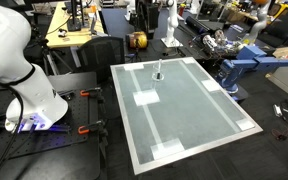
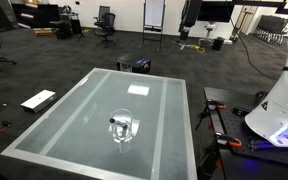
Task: Place the marker on the table
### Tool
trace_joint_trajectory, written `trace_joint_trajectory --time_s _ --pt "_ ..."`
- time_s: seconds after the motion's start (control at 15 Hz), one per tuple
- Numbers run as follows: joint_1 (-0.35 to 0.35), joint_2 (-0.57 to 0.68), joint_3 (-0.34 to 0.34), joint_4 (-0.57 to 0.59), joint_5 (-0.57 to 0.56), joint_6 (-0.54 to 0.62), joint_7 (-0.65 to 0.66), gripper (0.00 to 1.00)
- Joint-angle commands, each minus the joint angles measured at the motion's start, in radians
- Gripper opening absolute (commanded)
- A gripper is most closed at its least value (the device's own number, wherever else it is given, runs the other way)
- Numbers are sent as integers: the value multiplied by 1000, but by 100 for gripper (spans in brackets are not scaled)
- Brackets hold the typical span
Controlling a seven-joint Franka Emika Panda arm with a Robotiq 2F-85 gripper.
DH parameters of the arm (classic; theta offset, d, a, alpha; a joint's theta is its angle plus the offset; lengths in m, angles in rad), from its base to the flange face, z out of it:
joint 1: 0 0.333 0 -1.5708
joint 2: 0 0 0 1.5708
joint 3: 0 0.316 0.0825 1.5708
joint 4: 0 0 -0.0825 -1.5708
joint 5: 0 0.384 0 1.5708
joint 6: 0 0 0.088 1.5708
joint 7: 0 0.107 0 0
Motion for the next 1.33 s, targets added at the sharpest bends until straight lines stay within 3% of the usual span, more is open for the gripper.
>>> trace_joint_trajectory --time_s 0.0,0.4,0.8,1.07,1.27 --pt "35 72 -25 44 -3 121 -77 100" --pt "146 152 -146 58 174 292 -434 100" --pt "238 211 -250 80 422 276 -913 100" --pt "243 268 -268 105 614 239 -1210 100" --pt "208 339 -244 134 691 206 -1364 100"
